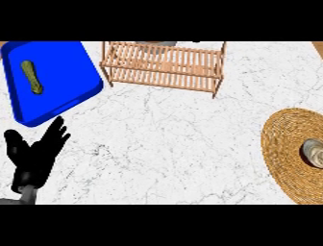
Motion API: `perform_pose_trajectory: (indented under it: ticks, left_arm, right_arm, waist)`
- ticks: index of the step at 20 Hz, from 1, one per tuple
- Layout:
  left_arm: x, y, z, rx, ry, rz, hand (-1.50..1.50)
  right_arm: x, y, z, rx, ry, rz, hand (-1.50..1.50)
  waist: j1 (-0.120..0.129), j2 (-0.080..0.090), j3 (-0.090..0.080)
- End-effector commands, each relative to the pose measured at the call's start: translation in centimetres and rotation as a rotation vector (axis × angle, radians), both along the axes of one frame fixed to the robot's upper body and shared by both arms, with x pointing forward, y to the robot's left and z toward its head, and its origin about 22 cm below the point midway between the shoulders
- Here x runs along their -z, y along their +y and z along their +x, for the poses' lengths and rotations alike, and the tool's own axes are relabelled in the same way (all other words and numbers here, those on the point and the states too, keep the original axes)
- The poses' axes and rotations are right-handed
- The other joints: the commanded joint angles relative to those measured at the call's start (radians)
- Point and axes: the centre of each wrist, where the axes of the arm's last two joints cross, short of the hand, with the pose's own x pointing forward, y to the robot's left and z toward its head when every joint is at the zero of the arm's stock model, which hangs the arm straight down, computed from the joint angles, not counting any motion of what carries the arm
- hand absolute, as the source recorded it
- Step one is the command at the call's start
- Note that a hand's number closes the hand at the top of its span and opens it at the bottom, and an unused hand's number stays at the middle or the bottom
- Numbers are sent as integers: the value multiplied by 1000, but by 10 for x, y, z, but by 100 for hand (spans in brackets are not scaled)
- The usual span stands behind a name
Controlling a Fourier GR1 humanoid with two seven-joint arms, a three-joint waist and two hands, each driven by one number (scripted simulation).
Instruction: Pick the cupcake from the placemat and place it in the tiered shelf
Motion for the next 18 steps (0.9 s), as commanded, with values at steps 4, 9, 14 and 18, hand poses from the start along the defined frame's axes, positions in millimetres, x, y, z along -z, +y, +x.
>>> perform_pose_trajectory:
  ticks: [4, 9, 14, 18]
  left_arm:
    - [2, 11, 4, 6, 63, -6, 0]
    - [-2, -8, 11, 9, 55, -7, 0]
    - [-1, -10, 17, 36, 70, 2, 0]
    - [10, -14, 17, 33, 55, -6, 0]
  right_arm:
    - [-49, 28, 6, -158, 159, -15, -150]
    - [-82, 58, 34, -95, 284, -63, -150]
    - [-108, 89, 68, 32, 327, -90, -150]
    - [-93, 109, 90, 92, 414, -147, -150]
  waist:
    - [13, 5, -5]
    - [24, 6, -4]
    - [41, 9, -3]
    - [53, 14, -2]
